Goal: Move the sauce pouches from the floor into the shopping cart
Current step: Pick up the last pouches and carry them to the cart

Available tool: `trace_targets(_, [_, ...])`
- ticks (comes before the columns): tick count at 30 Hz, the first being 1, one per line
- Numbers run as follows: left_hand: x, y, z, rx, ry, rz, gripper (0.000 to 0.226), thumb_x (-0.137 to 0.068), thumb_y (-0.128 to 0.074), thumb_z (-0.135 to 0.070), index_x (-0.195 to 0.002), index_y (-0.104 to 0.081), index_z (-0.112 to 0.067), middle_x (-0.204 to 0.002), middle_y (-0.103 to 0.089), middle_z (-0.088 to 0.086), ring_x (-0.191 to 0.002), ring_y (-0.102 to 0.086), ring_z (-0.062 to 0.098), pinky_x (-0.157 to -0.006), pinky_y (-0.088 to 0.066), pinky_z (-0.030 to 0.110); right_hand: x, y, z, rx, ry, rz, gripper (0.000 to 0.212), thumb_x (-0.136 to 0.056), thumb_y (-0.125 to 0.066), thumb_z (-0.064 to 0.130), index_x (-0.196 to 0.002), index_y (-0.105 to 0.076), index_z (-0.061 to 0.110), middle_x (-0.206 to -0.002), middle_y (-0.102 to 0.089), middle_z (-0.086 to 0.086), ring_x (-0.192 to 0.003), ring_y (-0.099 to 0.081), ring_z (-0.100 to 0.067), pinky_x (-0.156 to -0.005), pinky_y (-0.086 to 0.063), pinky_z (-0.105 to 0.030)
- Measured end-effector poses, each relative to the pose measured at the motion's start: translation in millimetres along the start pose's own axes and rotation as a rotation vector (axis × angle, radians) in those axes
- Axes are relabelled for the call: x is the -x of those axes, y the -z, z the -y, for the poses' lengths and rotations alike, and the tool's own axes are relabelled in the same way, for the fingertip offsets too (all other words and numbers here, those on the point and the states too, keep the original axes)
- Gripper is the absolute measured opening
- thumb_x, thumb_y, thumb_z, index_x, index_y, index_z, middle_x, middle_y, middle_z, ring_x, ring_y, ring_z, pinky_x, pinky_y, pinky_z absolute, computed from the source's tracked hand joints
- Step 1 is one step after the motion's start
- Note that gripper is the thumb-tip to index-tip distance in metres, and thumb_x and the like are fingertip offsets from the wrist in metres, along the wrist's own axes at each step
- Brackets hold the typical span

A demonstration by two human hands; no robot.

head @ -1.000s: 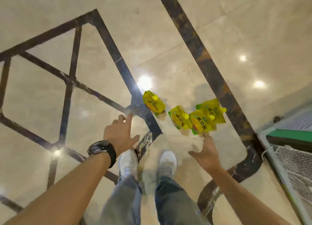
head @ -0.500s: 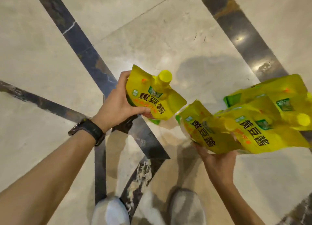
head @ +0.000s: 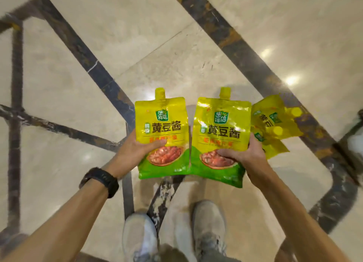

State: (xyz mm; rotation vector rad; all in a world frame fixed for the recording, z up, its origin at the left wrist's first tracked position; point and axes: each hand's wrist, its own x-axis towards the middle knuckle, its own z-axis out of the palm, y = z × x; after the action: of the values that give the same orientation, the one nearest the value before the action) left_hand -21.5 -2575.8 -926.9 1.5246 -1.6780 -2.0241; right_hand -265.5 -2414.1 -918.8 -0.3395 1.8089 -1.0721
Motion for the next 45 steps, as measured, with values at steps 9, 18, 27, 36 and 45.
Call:
trace_targets(9, [218,-1,-174,0.351,0.243,0.105,0.083,-0.054,-0.092,-0.034,-0.129,-0.063,-0.013,-0.119,-0.074,0.010,-0.108,-0.071,0.030,-0.080,-0.060,0.031,185,51,175,-0.171,-0.306,0.302,0.080,-0.057,-0.087,0.015,-0.129,-0.054,0.008,-0.113,-0.072,-0.014,-0.097,-0.072,-0.032,-0.071,-0.059,-0.035])
trace_targets(18, [401,20,-357,0.315,0.139,0.008,0.083,-0.047,-0.091,-0.033,-0.123,-0.063,-0.013,-0.110,-0.077,0.009,-0.103,-0.073,0.030,-0.092,-0.056,0.047,378,87,351,-0.271,-0.305,0.252,0.097,-0.028,-0.100,0.021,-0.116,-0.063,0.004,-0.109,-0.071,-0.024,-0.098,-0.069,-0.043,-0.091,-0.052,-0.057])
trace_targets(27, [492,68,-464,0.340,-0.046,0.146,0.075,-0.052,-0.089,-0.019,-0.122,-0.064,-0.007,-0.109,-0.077,0.014,-0.093,-0.075,0.030,-0.068,-0.060,0.031,498,70,458,-0.400,-0.105,0.193,0.087,-0.033,-0.099,0.014,-0.114,-0.068,0.003,-0.114,-0.069,-0.026,-0.105,-0.065,-0.045,-0.093,-0.049,-0.061])
trace_targets(36, [520,67,-526,0.262,-0.174,0.306,0.081,-0.051,-0.089,-0.029,-0.125,-0.063,-0.012,-0.114,-0.075,0.015,-0.101,-0.072,0.038,-0.092,-0.056,0.048,571,85,506,-0.397,0.037,0.057,0.060,-0.059,-0.087,0.005,-0.115,-0.065,0.008,-0.101,-0.075,-0.018,-0.084,-0.074,-0.032,-0.065,-0.061,-0.038])
trace_targets(45, [542,-15,-558,0.147,-0.212,0.517,0.081,-0.050,-0.089,-0.030,-0.125,-0.063,-0.011,-0.113,-0.075,0.016,-0.100,-0.073,0.038,-0.087,-0.057,0.044,631,149,463,-0.551,0.093,-0.064,0.099,-0.034,-0.098,0.017,-0.124,-0.059,0.011,-0.115,-0.069,-0.023,-0.103,-0.068,-0.043,-0.078,-0.059,-0.051])
